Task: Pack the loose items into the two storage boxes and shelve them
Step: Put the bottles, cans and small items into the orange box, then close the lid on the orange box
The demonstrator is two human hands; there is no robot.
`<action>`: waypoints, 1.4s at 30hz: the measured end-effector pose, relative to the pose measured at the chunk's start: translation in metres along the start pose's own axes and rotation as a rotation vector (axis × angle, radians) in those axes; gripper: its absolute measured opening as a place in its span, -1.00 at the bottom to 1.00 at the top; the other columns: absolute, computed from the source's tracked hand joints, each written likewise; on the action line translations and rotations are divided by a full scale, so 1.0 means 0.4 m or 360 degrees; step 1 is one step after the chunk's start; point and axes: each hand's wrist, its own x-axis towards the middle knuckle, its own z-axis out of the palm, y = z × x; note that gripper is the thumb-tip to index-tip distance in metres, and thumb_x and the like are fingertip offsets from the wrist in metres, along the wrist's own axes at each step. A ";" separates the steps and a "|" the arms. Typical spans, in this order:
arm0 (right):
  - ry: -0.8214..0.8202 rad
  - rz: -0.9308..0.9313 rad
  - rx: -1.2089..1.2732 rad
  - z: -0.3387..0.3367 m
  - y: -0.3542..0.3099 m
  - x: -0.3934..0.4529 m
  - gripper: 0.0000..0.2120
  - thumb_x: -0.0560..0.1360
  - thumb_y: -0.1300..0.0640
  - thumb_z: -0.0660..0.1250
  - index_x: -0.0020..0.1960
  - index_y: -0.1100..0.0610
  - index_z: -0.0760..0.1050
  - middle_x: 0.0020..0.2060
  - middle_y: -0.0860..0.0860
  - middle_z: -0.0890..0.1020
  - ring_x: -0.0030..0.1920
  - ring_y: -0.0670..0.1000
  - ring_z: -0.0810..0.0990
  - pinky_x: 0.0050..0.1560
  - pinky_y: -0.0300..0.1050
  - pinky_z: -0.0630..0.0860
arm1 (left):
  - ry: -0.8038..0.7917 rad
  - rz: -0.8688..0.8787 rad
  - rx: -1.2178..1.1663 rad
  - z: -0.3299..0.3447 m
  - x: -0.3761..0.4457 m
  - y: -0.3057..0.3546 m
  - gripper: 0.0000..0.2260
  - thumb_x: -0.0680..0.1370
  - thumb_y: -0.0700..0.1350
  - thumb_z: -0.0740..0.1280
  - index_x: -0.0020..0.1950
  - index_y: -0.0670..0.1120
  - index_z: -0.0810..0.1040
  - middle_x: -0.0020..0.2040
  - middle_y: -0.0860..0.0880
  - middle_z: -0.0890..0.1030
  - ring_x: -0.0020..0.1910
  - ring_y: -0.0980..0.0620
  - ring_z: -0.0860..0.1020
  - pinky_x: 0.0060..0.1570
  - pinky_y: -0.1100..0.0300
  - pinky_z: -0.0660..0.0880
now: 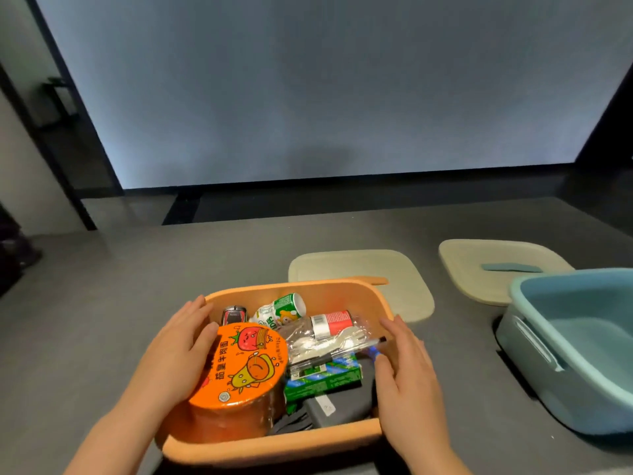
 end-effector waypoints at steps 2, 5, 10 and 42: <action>-0.0014 -0.0012 0.0021 0.051 -0.032 -0.002 -0.55 0.58 0.17 0.17 0.36 -0.25 0.26 0.46 -0.21 0.24 0.46 -0.12 0.19 0.39 -0.09 0.25 | 0.0052 -0.0102 0.0011 -0.024 -0.009 -0.038 -0.60 0.61 -0.03 0.16 0.45 -0.04 0.32 0.51 0.04 0.21 0.50 0.06 0.14 0.44 0.07 0.11; -0.0029 -0.0038 0.0055 0.117 -0.070 0.006 -0.57 0.59 0.17 0.15 0.38 -0.18 0.28 0.47 -0.18 0.24 0.46 -0.14 0.16 0.35 -0.19 0.20 | 0.0150 -0.0227 0.0038 -0.053 -0.023 -0.082 -0.60 0.61 -0.02 0.17 0.45 -0.04 0.34 0.50 0.03 0.24 0.49 0.03 0.17 0.43 0.00 0.16; -0.0014 -0.0100 0.0062 0.210 -0.131 0.030 -0.59 0.58 0.21 0.14 0.36 -0.13 0.32 0.44 -0.13 0.30 0.47 -0.13 0.16 0.39 -0.18 0.19 | 0.0343 -0.0214 0.0094 -0.083 -0.035 -0.105 -0.68 0.57 -0.08 0.25 0.33 -0.03 0.47 0.40 -0.01 0.43 0.32 -0.09 0.41 0.28 -0.04 0.35; -0.0407 -0.0137 -0.0902 0.195 0.098 0.471 -0.64 0.58 0.01 0.20 0.36 0.00 0.40 0.32 -0.04 0.48 0.33 0.04 0.39 0.32 -0.05 0.30 | 0.0366 0.0091 0.0326 0.054 0.050 0.028 -0.76 0.52 0.10 0.26 0.18 0.19 0.51 0.23 0.22 0.52 0.24 0.15 0.43 0.31 0.12 0.29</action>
